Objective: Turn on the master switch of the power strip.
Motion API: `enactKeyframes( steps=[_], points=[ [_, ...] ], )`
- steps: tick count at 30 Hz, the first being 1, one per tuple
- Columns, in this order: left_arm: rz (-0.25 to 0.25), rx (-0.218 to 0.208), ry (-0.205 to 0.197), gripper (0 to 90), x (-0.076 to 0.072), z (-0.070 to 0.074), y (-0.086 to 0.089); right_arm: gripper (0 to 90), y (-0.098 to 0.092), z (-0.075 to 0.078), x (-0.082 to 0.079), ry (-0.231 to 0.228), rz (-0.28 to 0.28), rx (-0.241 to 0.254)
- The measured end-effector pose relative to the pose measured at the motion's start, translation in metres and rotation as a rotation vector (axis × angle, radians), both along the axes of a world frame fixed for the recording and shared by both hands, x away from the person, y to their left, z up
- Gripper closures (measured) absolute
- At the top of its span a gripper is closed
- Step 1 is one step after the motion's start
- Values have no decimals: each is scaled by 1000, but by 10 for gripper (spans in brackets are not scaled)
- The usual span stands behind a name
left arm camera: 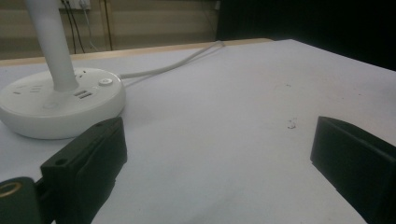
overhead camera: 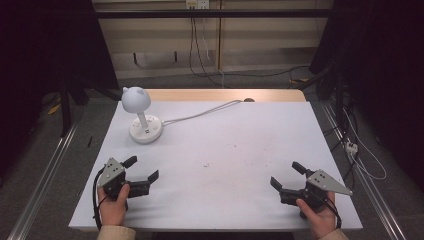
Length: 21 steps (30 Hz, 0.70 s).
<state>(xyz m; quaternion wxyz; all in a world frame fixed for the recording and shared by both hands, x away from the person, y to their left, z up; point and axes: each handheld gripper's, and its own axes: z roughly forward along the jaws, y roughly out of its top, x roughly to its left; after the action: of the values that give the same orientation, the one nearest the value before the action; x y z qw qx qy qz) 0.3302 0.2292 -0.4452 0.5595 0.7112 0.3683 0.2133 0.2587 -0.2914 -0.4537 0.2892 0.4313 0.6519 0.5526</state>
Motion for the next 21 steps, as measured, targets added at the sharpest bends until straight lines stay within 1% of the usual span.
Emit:
enactKeyframes(
  steps=[2, 5, 6, 9, 10, 13, 14, 15, 16, 17, 19, 21],
  points=[
    [3, -2, -1, 33, 0, 0, -1, 34, 0, 0, 0, 0, 0, 2],
    [-7, 11, -1, 33, 1, 0, -3, 35, 1, 1, -1, -1, 2, 8],
    [-5, 3, -2, 32, 1, 1, -5, 35, 1, 1, 0, -2, 3, 5],
    [-11, 3, -6, 32, 2, 1, -6, 36, 1, 1, 0, -3, 7, 4],
    [-10, -6, 0, 31, 2, 1, -7, 36, 1, 1, 0, -3, 9, 4],
    [-17, -6, 0, 32, 4, 2, -11, 36, 1, 1, 0, -3, 11, 5],
    [-21, -8, -7, 31, 6, 3, -14, 36, 1, 1, 0, -3, 10, 5],
    [-21, -8, -7, 31, 6, 3, -14, 36, 1, 1, 0, -3, 9, 5],
    [-18, -10, -6, 31, 7, 3, -15, 37, 1, 1, 0, -4, 10, 5],
    [-20, -14, -13, 31, 9, 5, -19, 37, 1, 1, 0, -5, 10, 6],
    [-20, -17, -11, 31, 10, 6, -22, 38, 1, 1, 0, -5, 8, 12],
    [-19, -16, -12, 31, 11, 6, -24, 42, 1, 1, 1, -9, 9, 6]
  ],
)
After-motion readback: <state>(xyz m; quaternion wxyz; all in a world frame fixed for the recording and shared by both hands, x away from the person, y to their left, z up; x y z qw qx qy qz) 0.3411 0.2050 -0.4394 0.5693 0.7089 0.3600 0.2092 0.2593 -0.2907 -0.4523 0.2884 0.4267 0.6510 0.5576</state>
